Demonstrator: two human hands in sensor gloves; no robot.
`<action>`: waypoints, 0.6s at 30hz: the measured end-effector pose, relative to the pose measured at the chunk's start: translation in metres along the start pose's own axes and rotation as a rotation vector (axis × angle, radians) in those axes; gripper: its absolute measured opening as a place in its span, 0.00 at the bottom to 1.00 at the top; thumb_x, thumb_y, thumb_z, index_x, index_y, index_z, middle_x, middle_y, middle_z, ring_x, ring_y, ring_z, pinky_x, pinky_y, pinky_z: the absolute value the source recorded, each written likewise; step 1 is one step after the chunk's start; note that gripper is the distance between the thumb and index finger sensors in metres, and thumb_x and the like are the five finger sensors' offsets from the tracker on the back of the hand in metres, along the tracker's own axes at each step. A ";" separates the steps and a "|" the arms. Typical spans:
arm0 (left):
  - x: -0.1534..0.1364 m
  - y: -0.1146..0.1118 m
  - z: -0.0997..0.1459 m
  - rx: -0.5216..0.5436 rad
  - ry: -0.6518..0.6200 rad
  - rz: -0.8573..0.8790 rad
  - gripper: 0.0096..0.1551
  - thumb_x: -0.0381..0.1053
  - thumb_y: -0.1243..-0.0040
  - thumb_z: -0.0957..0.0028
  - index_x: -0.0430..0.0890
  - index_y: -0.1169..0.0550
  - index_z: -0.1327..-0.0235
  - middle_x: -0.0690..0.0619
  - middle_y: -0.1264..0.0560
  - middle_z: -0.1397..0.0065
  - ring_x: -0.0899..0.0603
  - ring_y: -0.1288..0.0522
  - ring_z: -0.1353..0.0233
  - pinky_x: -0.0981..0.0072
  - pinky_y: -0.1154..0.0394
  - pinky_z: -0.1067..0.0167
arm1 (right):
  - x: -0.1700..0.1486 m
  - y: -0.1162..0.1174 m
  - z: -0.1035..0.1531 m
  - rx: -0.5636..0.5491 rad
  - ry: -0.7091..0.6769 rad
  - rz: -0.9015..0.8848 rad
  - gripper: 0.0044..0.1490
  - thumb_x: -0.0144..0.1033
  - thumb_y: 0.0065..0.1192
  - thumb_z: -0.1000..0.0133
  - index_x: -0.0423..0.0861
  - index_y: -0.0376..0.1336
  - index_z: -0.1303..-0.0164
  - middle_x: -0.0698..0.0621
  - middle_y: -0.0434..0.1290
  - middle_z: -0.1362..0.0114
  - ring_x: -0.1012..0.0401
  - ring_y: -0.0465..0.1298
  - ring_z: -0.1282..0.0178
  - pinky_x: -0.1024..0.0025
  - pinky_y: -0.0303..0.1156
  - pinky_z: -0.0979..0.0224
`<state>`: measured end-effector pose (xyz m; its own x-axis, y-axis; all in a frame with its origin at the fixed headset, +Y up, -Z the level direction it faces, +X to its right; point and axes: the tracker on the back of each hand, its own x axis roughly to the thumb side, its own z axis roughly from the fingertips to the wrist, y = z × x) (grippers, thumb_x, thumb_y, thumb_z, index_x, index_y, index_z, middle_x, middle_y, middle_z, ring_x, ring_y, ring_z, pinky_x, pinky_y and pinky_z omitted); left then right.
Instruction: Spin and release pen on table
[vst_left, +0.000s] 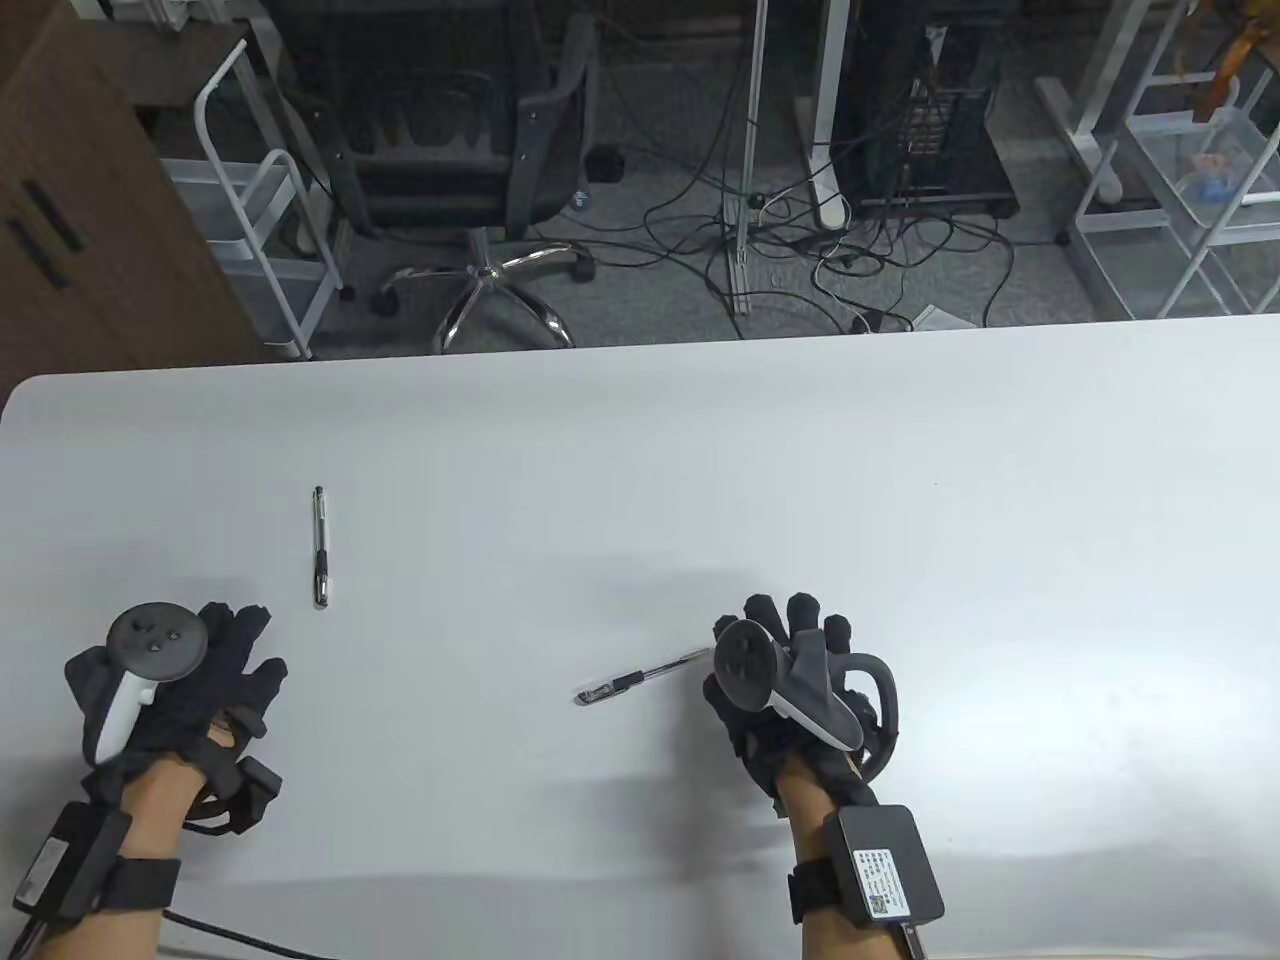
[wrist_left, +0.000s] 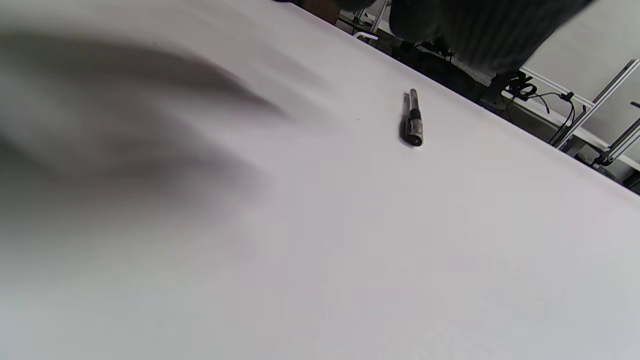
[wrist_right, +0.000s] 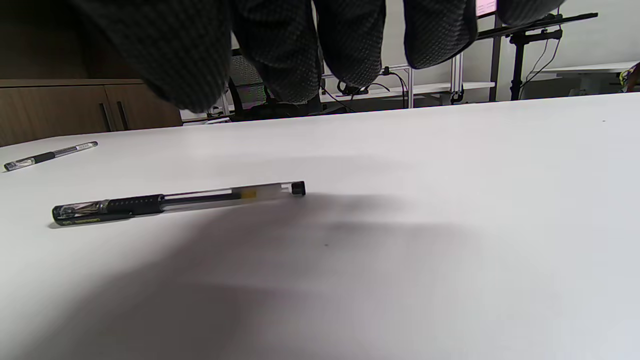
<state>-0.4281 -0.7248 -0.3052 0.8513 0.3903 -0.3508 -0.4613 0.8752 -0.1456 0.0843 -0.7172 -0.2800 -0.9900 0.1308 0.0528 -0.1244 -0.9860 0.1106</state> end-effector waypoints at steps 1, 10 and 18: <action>0.002 -0.001 0.000 0.006 -0.005 -0.010 0.43 0.59 0.35 0.60 0.61 0.35 0.27 0.56 0.49 0.16 0.39 0.50 0.13 0.34 0.54 0.23 | 0.000 0.000 0.000 0.001 -0.002 -0.002 0.43 0.61 0.66 0.56 0.58 0.63 0.29 0.53 0.59 0.20 0.40 0.56 0.16 0.34 0.50 0.23; 0.036 0.001 -0.028 0.123 0.016 -0.155 0.45 0.58 0.31 0.63 0.59 0.33 0.28 0.54 0.35 0.20 0.39 0.38 0.16 0.34 0.46 0.23 | -0.002 -0.003 0.001 -0.006 0.011 -0.019 0.43 0.61 0.66 0.56 0.58 0.63 0.30 0.53 0.59 0.20 0.40 0.56 0.16 0.34 0.50 0.23; 0.076 -0.014 -0.104 0.145 0.196 -0.256 0.44 0.62 0.31 0.66 0.57 0.29 0.31 0.53 0.24 0.30 0.40 0.27 0.24 0.37 0.42 0.24 | -0.003 -0.006 -0.001 -0.019 -0.006 -0.060 0.43 0.61 0.66 0.55 0.58 0.63 0.29 0.53 0.59 0.20 0.40 0.57 0.16 0.34 0.50 0.23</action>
<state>-0.3831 -0.7372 -0.4254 0.8643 0.1029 -0.4924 -0.1867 0.9746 -0.1240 0.0885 -0.7113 -0.2817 -0.9804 0.1899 0.0525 -0.1845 -0.9783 0.0945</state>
